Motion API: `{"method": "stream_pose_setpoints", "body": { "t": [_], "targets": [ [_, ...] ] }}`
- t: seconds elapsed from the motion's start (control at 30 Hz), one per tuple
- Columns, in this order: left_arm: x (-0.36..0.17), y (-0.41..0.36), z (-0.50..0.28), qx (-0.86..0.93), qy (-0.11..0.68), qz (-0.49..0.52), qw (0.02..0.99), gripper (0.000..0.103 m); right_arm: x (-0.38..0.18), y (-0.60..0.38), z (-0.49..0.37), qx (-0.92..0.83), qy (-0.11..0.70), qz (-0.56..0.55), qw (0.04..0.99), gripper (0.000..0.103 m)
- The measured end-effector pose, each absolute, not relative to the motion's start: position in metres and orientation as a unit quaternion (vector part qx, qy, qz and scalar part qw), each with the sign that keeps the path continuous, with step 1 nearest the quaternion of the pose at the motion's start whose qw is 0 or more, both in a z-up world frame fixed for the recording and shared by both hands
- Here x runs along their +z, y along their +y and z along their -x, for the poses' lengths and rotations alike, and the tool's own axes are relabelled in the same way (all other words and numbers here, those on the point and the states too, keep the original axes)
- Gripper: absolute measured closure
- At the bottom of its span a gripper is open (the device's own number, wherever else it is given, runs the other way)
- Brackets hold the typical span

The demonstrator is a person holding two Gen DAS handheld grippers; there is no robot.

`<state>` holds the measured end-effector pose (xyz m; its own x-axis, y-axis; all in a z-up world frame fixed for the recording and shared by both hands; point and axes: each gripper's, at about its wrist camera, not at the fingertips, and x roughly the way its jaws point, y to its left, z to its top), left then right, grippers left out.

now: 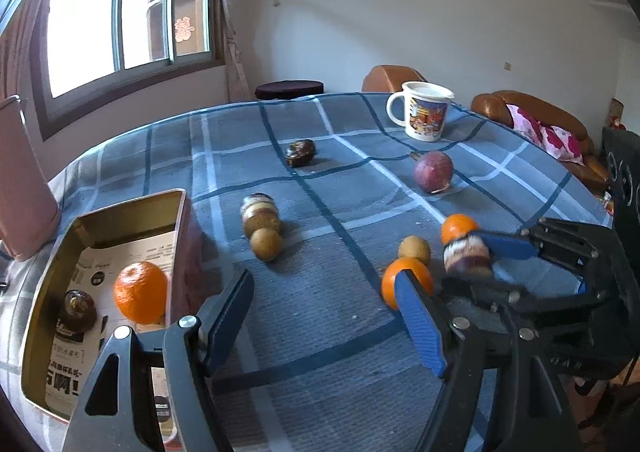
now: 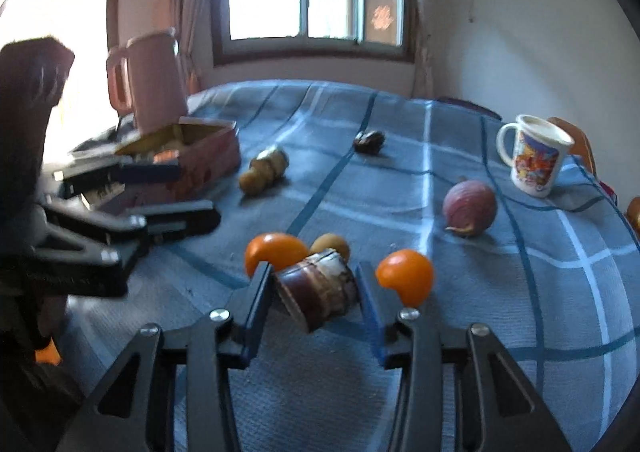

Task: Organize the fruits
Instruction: 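Grasp the brown jar with the right tool while the left tool reaches for another orange, then close the left tool on the orange while the right tool holds the jar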

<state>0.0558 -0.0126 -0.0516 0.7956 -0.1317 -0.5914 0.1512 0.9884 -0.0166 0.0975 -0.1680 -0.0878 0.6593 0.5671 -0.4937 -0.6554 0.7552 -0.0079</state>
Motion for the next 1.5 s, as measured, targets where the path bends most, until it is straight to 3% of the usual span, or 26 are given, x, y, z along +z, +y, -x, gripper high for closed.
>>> {"method": "stream_pose_setpoints", "body": {
  "t": [0.43, 0.5, 0.57, 0.8, 1.5],
  "targets": [
    [-0.057, -0.046, -0.072, -0.126, 0.341, -0.022, 0.931, 0.030, -0.078, -0.195, -0.105, 0.260, 0.215, 0.008, 0.941, 0.058],
    [-0.061, -0.049, -0.077, -0.144, 0.356, -0.012, 0.923, 0.046, -0.078, -0.197, -0.107, 0.257, 0.218, 0.004, 0.942, 0.058],
    [-0.065, -0.050, -0.082, -0.154, 0.368, -0.004, 0.917, 0.056, -0.079, -0.198, -0.108, 0.256, 0.221, 0.001, 0.941, 0.058],
    [-0.076, -0.053, -0.090, -0.174, 0.392, 0.014, 0.903, 0.066, -0.080, -0.196, -0.109, 0.254, 0.224, 0.006, 0.941, 0.058],
    [-0.059, -0.033, -0.067, -0.138, 0.316, 0.041, 0.938, 0.067, -0.080, -0.200, -0.101, 0.249, 0.198, 0.005, 0.948, 0.058]
  ]
}}
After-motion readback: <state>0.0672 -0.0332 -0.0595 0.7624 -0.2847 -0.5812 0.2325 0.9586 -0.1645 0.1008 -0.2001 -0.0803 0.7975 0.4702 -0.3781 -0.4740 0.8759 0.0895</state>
